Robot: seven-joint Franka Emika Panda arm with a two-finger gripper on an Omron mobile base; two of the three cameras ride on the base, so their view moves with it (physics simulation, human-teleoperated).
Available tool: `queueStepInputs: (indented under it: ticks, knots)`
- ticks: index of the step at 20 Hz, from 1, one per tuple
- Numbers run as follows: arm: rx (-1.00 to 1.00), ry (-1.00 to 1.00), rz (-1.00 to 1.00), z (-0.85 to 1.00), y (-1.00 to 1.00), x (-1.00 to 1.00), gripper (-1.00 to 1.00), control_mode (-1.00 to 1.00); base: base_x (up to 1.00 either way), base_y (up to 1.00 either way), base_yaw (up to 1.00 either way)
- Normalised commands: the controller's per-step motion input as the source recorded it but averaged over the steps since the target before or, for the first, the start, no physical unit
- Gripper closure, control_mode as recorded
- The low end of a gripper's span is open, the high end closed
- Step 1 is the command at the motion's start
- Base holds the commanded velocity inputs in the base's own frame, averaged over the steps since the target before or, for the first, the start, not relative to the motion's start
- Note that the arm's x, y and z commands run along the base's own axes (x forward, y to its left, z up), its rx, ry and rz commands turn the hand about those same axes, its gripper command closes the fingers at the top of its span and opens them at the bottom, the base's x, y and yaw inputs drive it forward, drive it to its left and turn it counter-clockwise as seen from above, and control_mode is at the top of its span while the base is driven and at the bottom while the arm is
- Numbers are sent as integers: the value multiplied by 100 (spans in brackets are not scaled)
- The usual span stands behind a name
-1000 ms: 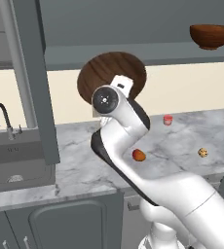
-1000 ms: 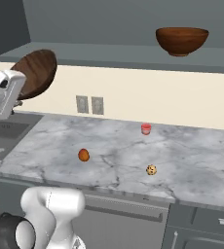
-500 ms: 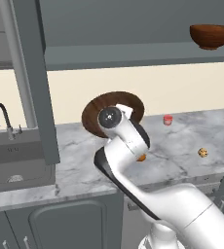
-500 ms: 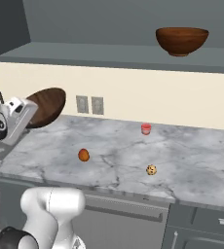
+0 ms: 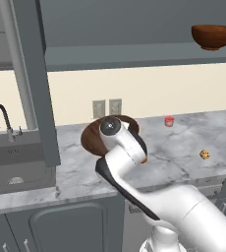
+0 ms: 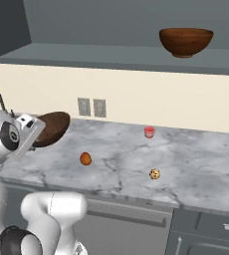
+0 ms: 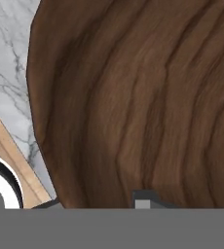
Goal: Pick both bowls and place them on the counter. Then place the mango in one bowl and place the cookie dough ball in the other bowl.
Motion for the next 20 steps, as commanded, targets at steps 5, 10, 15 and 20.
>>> queueStepInputs:
  ticks: [5, 10, 15, 20]
  knots:
    - [0, 17, 5, -46, 6, 29, 100, -100, 0, 0, 0]
    - [0, 13, 3, -46, 15, 26, 100, -100, 0, 0, 0]
    - [0, 9, 4, -44, 6, 20, 100, -100, 0, 0, 0]
    - [0, 7, 4, -43, 4, 15, 100, -100, 0, 0, 0]
